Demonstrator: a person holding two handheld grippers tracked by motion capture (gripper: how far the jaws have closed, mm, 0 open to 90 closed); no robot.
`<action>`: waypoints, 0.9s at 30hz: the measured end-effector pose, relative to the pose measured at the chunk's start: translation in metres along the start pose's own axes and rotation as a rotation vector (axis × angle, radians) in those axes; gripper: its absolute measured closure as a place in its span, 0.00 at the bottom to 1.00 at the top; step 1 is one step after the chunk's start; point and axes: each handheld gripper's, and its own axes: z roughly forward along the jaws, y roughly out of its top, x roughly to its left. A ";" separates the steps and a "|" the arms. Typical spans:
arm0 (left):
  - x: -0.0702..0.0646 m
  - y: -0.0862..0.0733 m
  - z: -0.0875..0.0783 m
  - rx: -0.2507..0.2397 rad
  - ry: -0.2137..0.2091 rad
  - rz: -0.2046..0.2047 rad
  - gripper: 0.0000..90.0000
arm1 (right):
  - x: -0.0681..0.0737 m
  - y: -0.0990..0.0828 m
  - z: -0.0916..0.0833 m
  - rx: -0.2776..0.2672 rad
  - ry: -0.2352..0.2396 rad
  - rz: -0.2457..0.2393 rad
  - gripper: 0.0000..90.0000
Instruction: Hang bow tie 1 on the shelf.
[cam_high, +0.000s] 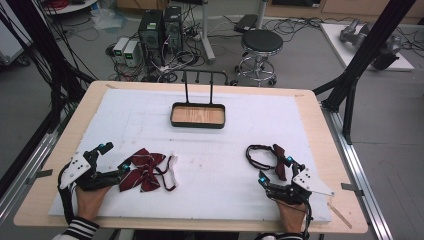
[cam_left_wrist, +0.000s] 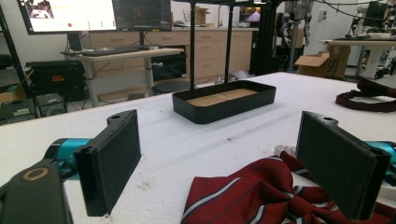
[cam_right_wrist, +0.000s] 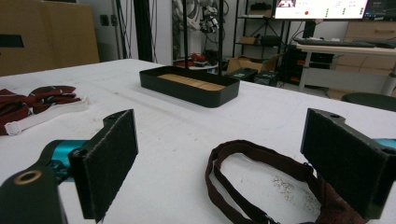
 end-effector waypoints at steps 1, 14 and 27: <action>0.000 0.000 0.000 -0.001 0.000 -0.001 0.16 | 0.000 0.000 0.000 0.002 0.000 -0.002 0.11; 0.001 0.000 0.000 -0.001 0.000 -0.012 0.16 | 0.000 0.000 -0.001 -0.003 -0.002 0.003 0.11; 0.003 0.001 0.000 0.008 -0.005 -0.029 0.16 | 0.000 0.000 0.000 0.001 -0.001 -0.002 0.11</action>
